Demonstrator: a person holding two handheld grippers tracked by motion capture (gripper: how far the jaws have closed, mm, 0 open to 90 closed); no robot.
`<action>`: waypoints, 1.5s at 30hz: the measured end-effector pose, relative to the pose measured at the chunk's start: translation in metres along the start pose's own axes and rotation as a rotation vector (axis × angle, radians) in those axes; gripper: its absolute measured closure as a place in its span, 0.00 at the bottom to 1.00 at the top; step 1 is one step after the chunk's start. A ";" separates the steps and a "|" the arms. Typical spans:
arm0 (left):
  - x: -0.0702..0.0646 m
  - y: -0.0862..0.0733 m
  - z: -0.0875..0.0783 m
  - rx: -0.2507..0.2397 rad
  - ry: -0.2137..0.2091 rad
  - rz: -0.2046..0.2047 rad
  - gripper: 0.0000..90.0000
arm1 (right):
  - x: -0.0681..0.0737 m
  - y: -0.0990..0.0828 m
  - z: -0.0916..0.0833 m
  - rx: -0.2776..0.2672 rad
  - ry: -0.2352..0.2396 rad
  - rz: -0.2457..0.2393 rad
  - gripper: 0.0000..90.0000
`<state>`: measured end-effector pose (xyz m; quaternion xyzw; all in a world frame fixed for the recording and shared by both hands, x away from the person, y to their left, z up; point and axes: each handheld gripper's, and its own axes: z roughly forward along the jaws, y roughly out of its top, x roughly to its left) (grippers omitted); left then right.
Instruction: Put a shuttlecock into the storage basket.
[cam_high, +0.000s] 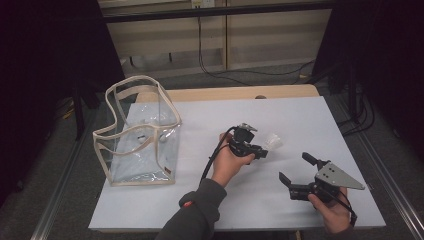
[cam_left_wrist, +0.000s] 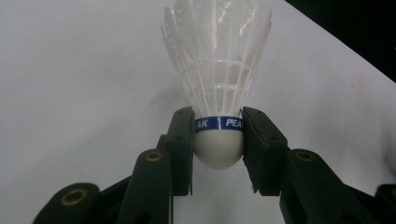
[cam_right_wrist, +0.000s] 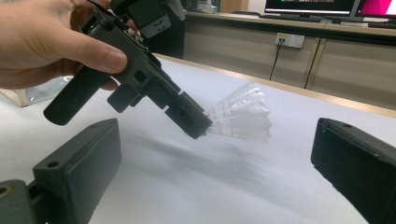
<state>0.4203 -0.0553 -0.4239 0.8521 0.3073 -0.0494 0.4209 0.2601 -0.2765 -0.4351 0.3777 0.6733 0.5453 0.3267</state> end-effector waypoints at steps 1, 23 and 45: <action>0.001 0.000 -0.002 0.001 0.001 -0.002 0.73 | 0.000 0.000 0.000 0.000 0.000 0.000 0.02; 0.005 -0.007 -0.023 0.031 -0.013 -0.002 0.73 | 0.000 0.000 0.002 0.001 0.001 -0.002 0.02; 0.014 -0.013 -0.051 0.039 -0.017 -0.023 0.73 | 0.000 0.000 0.000 0.004 -0.002 -0.004 0.02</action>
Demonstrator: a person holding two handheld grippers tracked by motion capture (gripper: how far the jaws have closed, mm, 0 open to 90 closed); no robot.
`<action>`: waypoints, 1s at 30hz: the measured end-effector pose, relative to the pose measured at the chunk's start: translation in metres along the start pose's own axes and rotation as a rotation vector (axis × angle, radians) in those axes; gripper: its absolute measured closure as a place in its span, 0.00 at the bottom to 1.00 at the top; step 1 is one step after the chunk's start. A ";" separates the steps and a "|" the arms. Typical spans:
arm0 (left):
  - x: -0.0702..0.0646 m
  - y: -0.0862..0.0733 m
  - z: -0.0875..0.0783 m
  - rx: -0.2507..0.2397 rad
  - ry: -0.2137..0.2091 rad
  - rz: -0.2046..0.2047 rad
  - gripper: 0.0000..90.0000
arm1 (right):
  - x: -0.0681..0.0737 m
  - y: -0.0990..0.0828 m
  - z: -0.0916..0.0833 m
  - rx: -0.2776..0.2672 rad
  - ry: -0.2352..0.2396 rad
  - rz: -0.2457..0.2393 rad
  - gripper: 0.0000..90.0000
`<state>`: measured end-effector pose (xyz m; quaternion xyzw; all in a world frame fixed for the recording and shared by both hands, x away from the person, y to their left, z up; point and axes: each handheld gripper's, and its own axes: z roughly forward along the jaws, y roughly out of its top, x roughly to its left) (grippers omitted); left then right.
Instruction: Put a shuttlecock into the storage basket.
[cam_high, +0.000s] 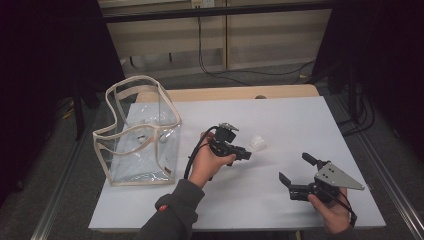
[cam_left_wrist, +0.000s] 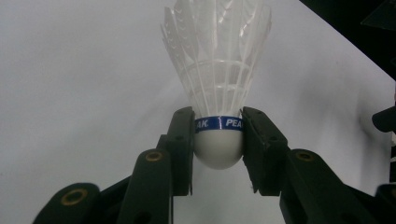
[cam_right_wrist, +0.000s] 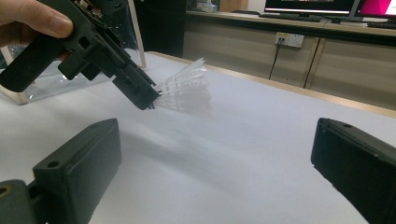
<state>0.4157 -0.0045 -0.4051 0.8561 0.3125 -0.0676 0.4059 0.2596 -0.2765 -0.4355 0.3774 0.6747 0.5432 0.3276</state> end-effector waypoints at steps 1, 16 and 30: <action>0.000 0.000 -0.001 0.002 -0.002 0.002 0.73 | 0.000 0.000 0.000 0.000 0.000 0.002 0.02; 0.003 0.002 -0.025 0.027 0.018 -0.008 0.73 | 0.000 0.000 0.001 0.000 -0.001 0.001 0.02; 0.002 0.007 -0.043 0.040 0.026 0.003 0.73 | 0.001 0.000 0.000 0.003 0.001 -0.002 0.02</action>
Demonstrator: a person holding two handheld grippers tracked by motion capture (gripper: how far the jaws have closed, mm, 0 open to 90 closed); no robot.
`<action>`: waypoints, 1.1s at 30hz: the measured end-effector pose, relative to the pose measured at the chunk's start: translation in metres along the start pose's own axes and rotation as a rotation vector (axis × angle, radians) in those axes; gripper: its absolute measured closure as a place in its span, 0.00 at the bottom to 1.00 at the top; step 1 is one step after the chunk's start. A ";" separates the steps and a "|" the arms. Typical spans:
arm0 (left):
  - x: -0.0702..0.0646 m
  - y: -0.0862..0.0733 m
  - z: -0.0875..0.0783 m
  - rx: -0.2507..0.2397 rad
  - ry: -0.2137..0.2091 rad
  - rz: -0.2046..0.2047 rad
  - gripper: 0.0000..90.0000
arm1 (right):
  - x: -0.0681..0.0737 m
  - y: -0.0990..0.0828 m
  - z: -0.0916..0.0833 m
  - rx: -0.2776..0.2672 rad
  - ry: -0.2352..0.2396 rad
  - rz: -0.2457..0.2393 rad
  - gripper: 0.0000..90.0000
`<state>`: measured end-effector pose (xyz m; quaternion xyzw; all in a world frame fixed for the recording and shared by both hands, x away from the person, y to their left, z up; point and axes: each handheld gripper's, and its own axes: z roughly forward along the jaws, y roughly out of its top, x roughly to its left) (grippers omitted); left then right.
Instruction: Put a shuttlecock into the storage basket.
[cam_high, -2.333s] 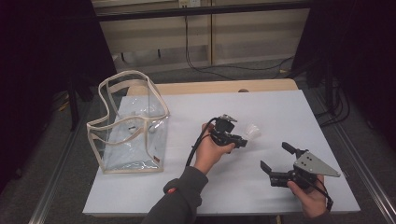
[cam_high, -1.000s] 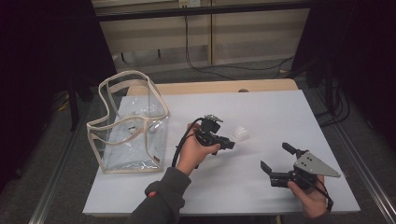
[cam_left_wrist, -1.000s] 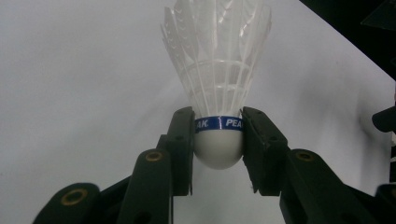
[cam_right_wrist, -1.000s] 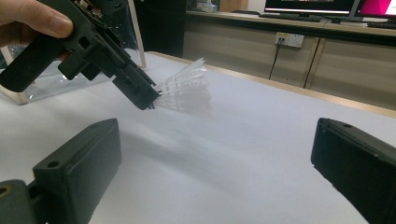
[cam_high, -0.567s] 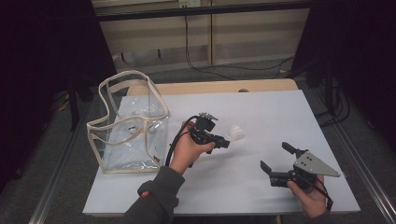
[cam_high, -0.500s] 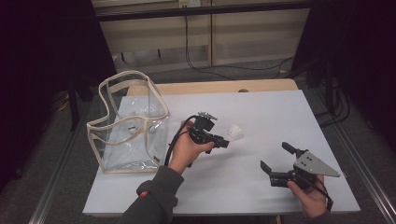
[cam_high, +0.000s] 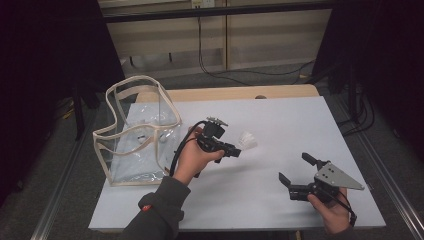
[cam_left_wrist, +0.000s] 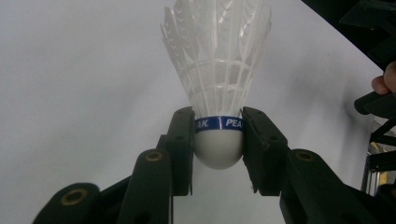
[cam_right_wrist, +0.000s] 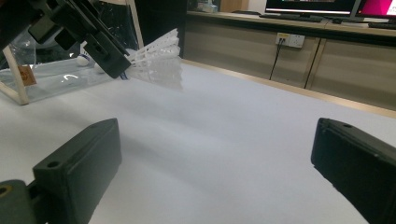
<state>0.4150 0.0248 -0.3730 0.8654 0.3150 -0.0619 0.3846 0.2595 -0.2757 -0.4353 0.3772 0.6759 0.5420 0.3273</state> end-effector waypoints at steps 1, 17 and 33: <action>0.000 0.000 -0.001 0.000 -0.003 -0.002 0.73 | 0.000 0.000 0.000 -0.001 0.000 0.001 0.02; 0.002 0.004 -0.020 0.021 0.002 0.000 0.73 | 0.001 0.000 0.001 -0.003 0.004 0.000 0.02; 0.001 0.010 -0.041 0.029 0.006 0.002 0.73 | 0.001 0.000 0.001 -0.001 0.006 0.000 0.02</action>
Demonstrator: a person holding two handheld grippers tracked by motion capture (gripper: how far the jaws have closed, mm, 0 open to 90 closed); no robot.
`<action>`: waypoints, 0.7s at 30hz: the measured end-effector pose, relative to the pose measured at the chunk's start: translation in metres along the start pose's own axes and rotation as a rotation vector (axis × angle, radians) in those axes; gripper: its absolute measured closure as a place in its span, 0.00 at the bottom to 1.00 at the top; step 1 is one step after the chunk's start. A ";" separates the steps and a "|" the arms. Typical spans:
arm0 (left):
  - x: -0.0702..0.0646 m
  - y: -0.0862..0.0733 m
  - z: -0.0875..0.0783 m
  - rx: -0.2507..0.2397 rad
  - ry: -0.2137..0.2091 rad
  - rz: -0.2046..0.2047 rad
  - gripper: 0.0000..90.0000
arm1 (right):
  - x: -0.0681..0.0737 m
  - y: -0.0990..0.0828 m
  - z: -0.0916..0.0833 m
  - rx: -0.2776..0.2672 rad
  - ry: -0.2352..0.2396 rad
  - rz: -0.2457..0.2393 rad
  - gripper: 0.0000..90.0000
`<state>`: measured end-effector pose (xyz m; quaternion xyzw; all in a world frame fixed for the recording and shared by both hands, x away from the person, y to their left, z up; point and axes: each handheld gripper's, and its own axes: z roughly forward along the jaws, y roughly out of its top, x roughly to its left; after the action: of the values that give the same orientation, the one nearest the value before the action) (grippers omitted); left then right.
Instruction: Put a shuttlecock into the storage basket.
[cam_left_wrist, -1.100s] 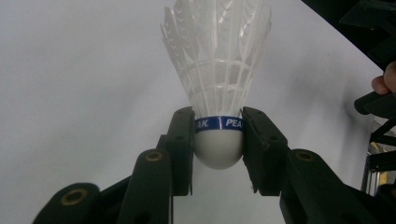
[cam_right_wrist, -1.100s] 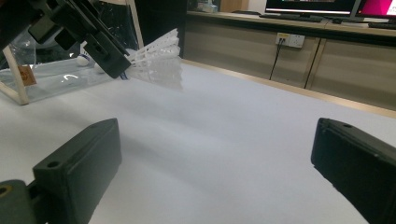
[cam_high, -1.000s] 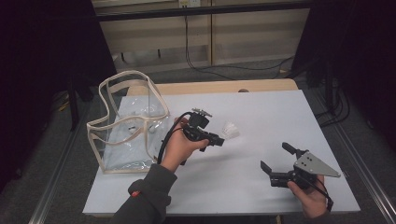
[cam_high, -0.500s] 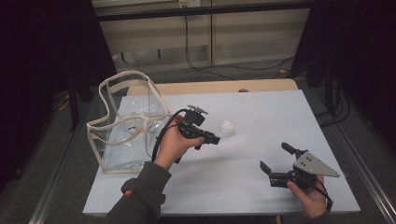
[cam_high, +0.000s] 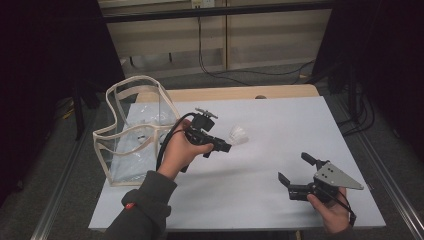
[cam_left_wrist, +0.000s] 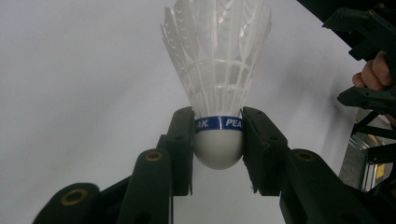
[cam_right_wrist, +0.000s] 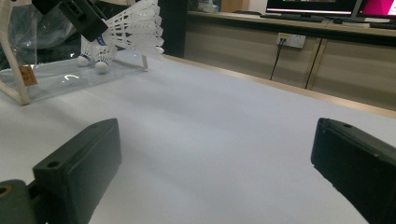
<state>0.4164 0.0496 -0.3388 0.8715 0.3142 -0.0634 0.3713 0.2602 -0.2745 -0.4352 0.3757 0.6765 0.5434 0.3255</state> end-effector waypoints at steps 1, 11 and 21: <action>0.000 0.000 -0.001 0.000 0.001 0.001 0.73 | 0.000 0.000 0.000 -0.001 -0.001 0.000 0.02; 0.000 0.003 -0.013 0.014 -0.001 -0.003 0.73 | 0.000 0.000 0.002 0.001 0.003 -0.001 0.02; 0.001 0.006 -0.028 0.020 0.018 -0.004 0.73 | 0.000 0.000 0.002 -0.001 0.002 -0.002 0.02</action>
<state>0.4173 0.0655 -0.3154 0.8749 0.3186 -0.0595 0.3598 0.2622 -0.2729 -0.4353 0.3743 0.6768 0.5439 0.3254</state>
